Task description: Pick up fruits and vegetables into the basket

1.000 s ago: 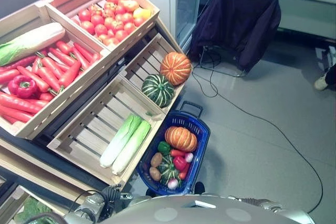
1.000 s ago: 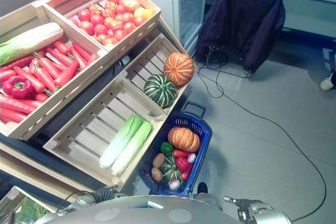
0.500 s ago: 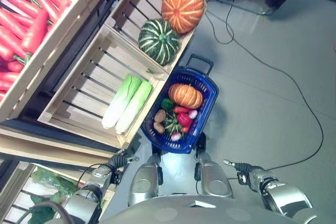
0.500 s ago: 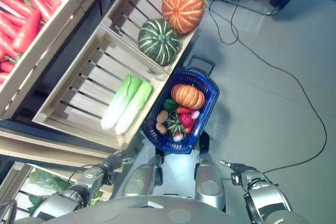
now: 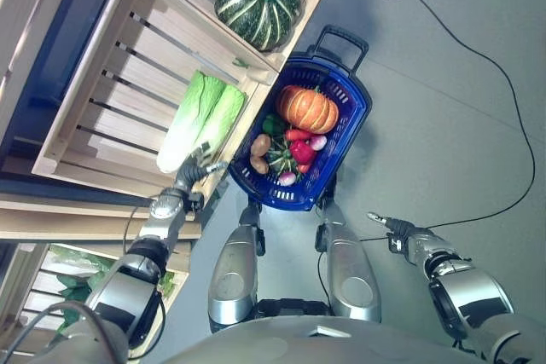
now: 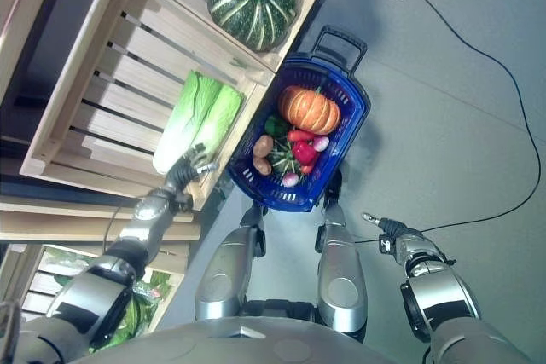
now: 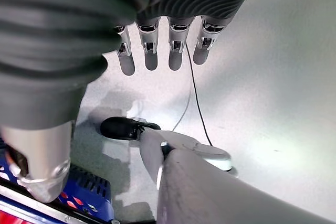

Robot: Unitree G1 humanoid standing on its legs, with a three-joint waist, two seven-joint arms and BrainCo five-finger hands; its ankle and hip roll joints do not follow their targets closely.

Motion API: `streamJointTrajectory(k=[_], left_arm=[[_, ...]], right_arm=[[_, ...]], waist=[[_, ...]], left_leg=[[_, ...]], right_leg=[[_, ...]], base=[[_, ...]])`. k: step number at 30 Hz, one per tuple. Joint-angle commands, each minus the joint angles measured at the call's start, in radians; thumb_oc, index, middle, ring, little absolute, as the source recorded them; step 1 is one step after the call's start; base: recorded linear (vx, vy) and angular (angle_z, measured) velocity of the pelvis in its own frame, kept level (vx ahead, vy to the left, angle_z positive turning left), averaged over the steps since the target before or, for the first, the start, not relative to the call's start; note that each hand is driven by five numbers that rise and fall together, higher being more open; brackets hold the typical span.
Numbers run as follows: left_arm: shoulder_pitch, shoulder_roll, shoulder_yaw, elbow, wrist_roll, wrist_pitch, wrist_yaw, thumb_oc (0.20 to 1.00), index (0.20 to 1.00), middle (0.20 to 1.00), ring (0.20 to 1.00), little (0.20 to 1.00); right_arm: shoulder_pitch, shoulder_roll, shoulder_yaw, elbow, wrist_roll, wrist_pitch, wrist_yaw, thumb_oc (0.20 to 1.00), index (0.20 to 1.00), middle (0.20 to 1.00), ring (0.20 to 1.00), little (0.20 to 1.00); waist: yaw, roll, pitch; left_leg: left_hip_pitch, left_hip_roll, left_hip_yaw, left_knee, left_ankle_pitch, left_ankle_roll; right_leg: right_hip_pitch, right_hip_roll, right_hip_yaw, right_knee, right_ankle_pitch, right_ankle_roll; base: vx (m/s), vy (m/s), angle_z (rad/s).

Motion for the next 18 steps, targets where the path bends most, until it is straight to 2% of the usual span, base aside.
streamJointTrajectory(k=[1, 8, 12, 14, 18], left_arm=[[-0.015, 0.045, -0.012, -0.059, -0.031, -0.101, 0.079, 1.000, 1.000, 1.000, 1.000, 1.000], [-0.074, 0.083, 0.022, -0.161, 0.038, -0.146, 0.221, 1.000, 1.000, 1.000, 1.000, 1.000], [-0.110, 0.093, 0.048, -0.175, 0.149, -0.173, 0.360, 1.000, 1.000, 1.000, 1.000, 1.000], [-0.137, 0.105, 0.056, -0.168, 0.246, -0.145, 0.467, 1.000, 1.000, 1.000, 1.000, 1.000], [-0.201, 0.137, 0.056, -0.127, 0.378, -0.059, 0.610, 1.000, 1.000, 1.000, 1.000, 1.000]], right_arm=[[0.027, -0.031, 0.037, 0.013, 0.037, -0.005, -0.027, 1.000, 1.000, 1.000, 1.000, 1.000], [0.019, -0.032, 0.024, 0.014, 0.058, -0.013, -0.032, 1.000, 1.000, 1.000, 1.000, 1.000], [0.017, -0.026, 0.025, 0.009, 0.066, -0.015, -0.036, 1.000, 1.000, 1.000, 1.000, 1.000], [0.014, -0.023, 0.031, 0.008, 0.070, -0.014, -0.034, 1.000, 1.000, 1.000, 1.000, 1.000], [0.005, -0.020, 0.045, 0.003, 0.076, -0.008, -0.030, 1.000, 1.000, 1.000, 1.000, 1.000]], waist=[[0.007, -0.006, -0.006], [0.010, -0.010, 0.007], [0.008, -0.018, 0.007], [0.004, -0.024, 0.007], [-0.007, -0.038, 0.007]], left_leg=[[-0.154, -0.068, -0.022, 0.161, -0.077, 0.031], [-0.241, -0.074, -0.019, 0.260, -0.102, 0.038], [-0.287, -0.075, -0.020, 0.301, -0.111, 0.040], [-0.306, -0.074, -0.020, 0.320, -0.117, 0.040], [-0.330, -0.071, -0.016, 0.339, -0.121, 0.038]], right_leg=[[-0.121, -0.013, 0.048, 0.246, -0.135, 0.030], [-0.210, -0.011, 0.049, 0.342, -0.159, 0.024], [-0.256, -0.001, 0.056, 0.380, -0.170, 0.018], [-0.278, 0.010, 0.066, 0.401, -0.177, 0.013], [-0.301, 0.021, 0.073, 0.415, -0.181, 0.007]], base=[[-0.10, -0.061, 0.09], [-0.04, -0.048, 0.07], [-0.01, -0.020, -0.01], [0.00, -0.034, 0.02], [0.00, -0.010, 0.00]])
